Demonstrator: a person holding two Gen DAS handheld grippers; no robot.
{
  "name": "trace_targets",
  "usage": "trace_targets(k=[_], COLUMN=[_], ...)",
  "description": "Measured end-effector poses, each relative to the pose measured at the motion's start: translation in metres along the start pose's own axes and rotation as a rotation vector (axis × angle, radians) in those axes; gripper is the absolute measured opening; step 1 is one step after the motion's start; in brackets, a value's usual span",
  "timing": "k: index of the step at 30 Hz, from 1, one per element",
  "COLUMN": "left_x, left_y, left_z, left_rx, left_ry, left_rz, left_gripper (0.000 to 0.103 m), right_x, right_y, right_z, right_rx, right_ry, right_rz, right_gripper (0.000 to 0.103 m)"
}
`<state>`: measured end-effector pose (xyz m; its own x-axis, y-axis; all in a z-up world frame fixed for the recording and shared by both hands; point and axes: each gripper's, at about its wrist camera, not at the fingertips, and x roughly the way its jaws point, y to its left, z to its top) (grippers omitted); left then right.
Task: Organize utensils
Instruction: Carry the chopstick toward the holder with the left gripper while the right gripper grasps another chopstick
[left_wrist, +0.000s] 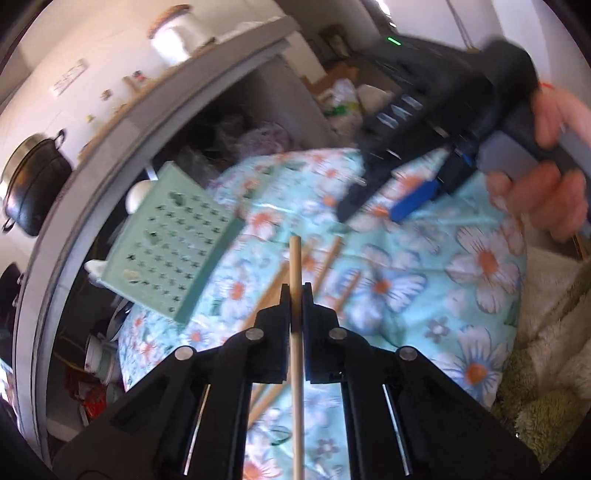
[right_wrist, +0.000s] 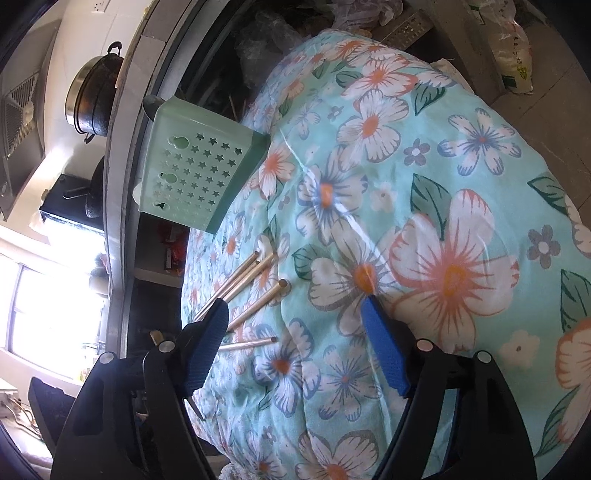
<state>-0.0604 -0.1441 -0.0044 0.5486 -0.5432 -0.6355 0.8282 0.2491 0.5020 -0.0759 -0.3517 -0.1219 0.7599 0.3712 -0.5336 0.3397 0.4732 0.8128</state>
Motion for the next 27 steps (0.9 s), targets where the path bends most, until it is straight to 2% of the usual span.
trace_targets(k=[6, 11, 15, 19, 23, 27], left_x=[-0.028, -0.049, -0.061, -0.063, -0.064, -0.06], left_y=[0.059, 0.107, 0.135, 0.152, 0.165, 0.169], left_z=[0.0, -0.014, -0.03, -0.047, -0.063, -0.076], left_rx=[-0.201, -0.411, -0.57, -0.685, -0.804, -0.876], left_ry=[-0.073, -0.135, -0.188, -0.229, -0.259, -0.279], left_rz=[0.102, 0.162, 0.184, 0.174, 0.117, 0.075], left_gripper=[0.004, 0.004, 0.004, 0.004, 0.004, 0.004], right_x=[-0.006, 0.012, 0.033, 0.041, 0.047, 0.049], right_y=[0.022, 0.027, 0.019, 0.01, 0.006, 0.004], right_z=[-0.013, -0.031, -0.04, -0.04, -0.039, -0.039], right_rx=[-0.01, 0.076, 0.172, 0.252, 0.31, 0.336], right_ry=[0.018, 0.109, 0.154, 0.137, 0.104, 0.067], right_rz=[0.083, 0.179, 0.16, 0.148, 0.14, 0.111], right_gripper=[0.057, 0.048, 0.041, 0.039, 0.038, 0.029])
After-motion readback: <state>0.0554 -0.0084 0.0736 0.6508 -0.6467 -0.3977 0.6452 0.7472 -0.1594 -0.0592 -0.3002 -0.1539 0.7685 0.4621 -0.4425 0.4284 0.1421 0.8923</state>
